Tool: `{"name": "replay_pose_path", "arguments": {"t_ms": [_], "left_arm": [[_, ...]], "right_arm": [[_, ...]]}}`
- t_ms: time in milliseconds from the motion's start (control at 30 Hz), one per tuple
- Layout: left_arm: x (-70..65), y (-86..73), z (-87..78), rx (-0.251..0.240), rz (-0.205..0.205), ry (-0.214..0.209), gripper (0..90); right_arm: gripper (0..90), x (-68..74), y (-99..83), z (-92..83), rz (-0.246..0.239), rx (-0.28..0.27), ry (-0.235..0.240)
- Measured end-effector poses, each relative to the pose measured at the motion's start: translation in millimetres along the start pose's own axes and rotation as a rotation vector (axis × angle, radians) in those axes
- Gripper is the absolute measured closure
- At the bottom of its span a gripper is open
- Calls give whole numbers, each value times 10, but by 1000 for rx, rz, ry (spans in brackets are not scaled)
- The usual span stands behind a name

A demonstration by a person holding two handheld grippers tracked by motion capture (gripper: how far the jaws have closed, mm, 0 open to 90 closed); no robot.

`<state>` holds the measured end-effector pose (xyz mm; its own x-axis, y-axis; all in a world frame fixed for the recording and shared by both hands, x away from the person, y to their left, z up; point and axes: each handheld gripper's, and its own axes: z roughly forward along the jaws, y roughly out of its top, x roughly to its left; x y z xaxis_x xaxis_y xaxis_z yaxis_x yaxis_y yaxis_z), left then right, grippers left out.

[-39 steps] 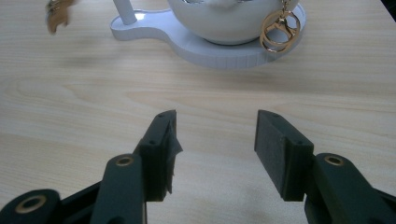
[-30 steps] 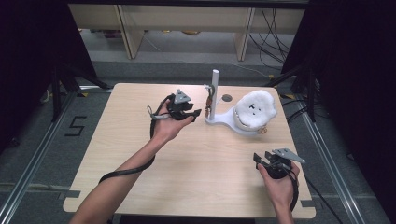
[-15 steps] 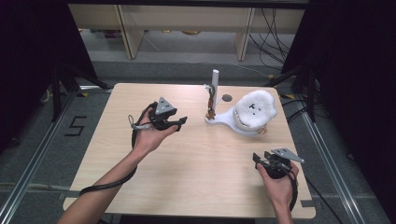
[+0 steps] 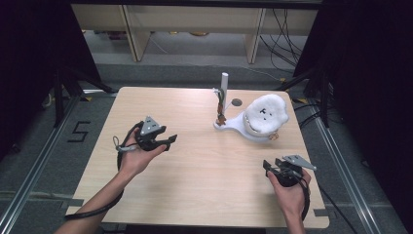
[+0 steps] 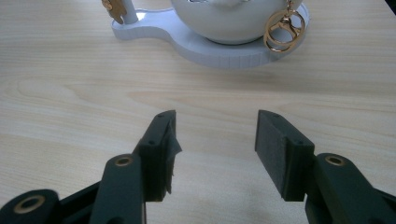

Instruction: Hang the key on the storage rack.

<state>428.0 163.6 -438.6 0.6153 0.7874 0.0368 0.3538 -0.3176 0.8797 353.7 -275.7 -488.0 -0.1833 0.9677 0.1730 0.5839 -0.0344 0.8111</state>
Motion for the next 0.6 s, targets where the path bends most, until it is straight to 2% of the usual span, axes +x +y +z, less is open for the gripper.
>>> {"name": "replay_pose_path", "arguments": {"t_ms": [100, 267, 333, 400, 500, 533, 600], "left_arm": [[23, -118, -73, -19, -9, 0, 442], [40, -350, -177, -39, -32, 14, 441], [57, -431, -201, -41, -44, 11, 437], [67, -524, -235, -36, -54, 30, 436], [74, -686, -273, -70, -58, 64, 442], [72, -722, -282, -68, -54, 74, 443], [87, -824, -301, -77, -76, 82, 442]], "right_arm": [[494, 7, -7, 8, 7, -4, -7], [493, -2, -9, 3, -11, 9, -18], [492, 2, -12, 13, -7, 7, -9], [492, 7, -15, 13, -3, 7, -1], [492, 11, -16, -1, 5, 24, -9], [492, -27, -12, 12, -40, 11, -6], [491, -29, -19, 28, -37, -2, 1]]}}
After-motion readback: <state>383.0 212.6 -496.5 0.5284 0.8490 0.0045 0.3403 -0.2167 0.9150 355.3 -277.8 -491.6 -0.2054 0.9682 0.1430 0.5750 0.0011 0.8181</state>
